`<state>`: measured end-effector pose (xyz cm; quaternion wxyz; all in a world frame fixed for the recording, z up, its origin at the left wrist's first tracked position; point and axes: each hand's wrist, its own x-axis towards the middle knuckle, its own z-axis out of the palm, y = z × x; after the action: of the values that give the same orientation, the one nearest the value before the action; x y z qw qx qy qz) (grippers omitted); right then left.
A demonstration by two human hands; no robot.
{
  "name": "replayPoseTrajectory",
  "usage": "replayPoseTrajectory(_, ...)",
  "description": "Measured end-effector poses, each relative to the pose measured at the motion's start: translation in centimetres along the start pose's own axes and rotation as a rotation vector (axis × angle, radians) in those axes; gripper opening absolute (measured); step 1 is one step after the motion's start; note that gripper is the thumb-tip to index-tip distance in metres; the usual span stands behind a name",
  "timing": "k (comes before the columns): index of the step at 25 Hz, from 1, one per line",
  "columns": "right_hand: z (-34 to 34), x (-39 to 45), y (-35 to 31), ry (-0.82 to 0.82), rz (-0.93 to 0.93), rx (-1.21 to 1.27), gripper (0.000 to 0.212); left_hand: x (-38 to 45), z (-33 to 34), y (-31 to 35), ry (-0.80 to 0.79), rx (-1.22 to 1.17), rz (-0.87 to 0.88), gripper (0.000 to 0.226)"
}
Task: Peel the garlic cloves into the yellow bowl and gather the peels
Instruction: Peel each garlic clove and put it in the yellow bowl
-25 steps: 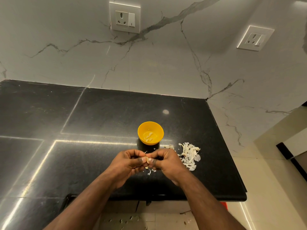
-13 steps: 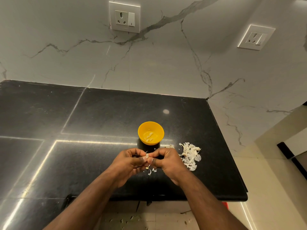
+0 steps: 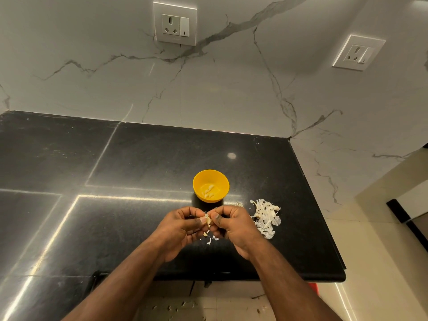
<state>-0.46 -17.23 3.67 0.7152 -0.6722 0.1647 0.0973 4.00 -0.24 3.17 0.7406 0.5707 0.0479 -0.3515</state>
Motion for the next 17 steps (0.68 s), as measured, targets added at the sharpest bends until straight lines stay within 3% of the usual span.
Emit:
replayPoseTrajectory(8, -0.29, -0.35, -0.35, -0.036, -0.019, -0.016, 0.013, 0.02, -0.42, 0.19, 0.009, 0.018, -0.005, 0.007)
replayPoseTrajectory(12, -0.2, -0.13, -0.23, 0.054, -0.062, 0.042, 0.015, -0.09, -0.42, 0.43, -0.029, 0.002, -0.033, 0.011)
replayPoseTrajectory(17, -0.76, 0.27, 0.23, 0.077, -0.1, -0.097, 0.018, -0.06, -0.07, 0.16, -0.039, -0.108, -0.038, 0.018)
